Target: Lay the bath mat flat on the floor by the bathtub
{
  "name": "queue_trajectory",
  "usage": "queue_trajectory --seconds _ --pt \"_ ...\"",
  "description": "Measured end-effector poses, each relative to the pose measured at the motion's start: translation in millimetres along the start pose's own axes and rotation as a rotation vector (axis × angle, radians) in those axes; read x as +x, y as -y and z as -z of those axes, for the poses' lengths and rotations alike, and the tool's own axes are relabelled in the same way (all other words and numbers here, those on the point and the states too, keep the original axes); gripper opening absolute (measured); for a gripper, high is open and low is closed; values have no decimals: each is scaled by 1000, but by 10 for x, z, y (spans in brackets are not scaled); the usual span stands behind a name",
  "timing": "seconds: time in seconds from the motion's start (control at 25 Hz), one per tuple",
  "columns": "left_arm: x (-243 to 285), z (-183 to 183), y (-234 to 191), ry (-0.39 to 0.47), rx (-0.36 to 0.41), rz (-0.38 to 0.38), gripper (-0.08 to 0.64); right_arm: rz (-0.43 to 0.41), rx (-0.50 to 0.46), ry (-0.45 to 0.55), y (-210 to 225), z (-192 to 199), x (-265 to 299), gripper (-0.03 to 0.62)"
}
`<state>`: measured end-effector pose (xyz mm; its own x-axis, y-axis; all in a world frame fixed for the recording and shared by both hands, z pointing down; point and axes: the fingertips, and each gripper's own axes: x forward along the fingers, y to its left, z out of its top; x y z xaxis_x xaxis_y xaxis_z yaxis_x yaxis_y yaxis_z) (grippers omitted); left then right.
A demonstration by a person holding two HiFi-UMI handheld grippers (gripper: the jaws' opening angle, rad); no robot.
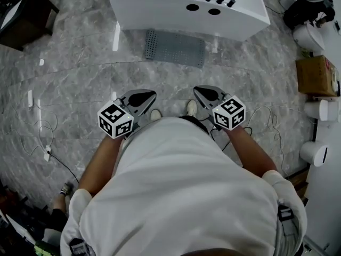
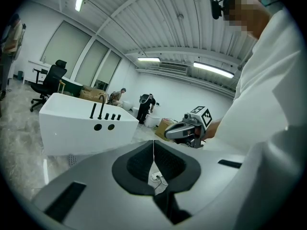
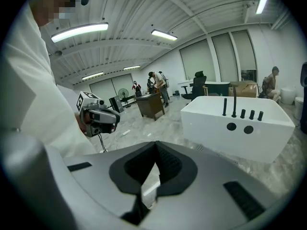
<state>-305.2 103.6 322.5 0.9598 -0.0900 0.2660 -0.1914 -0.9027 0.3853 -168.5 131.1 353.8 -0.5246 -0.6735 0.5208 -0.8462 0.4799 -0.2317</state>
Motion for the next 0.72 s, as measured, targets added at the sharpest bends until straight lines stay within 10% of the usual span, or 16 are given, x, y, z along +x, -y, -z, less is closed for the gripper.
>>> queue_trajectory --seconds 0.72 --pt "56 -21 -65 1 10 135 18 119 15 -1 -70 2 -153 8"
